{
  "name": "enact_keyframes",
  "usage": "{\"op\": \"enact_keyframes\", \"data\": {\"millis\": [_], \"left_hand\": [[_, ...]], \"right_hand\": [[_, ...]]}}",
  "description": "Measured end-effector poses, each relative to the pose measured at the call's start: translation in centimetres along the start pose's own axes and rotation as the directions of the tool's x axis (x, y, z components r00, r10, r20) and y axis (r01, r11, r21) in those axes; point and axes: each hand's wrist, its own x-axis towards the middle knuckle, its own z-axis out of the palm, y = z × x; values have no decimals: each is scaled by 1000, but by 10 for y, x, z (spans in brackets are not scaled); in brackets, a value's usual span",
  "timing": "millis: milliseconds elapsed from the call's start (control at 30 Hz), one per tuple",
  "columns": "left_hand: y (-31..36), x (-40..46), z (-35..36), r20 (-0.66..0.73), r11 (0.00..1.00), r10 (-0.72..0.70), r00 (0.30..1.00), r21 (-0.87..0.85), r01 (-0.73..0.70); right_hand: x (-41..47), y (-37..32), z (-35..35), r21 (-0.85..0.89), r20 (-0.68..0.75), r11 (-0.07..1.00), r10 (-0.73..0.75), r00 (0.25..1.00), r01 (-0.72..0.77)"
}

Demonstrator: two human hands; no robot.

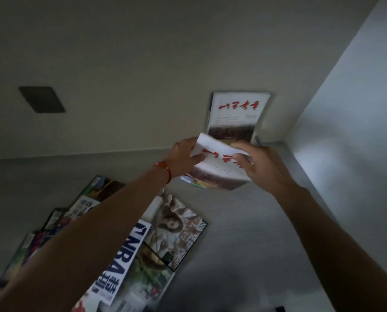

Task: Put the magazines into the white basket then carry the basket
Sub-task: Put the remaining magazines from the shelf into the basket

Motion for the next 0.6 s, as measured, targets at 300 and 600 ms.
{"op": "enact_keyframes", "data": {"millis": [300,600], "left_hand": [[51,51,39,-170,982,-108,980,-171,79],[72,130,55,-246,859,-373,895,-456,233]], "right_hand": [[4,123,-66,331,32,850,424,905,-410],[90,204,-68,321,-133,898,358,924,-302]]}}
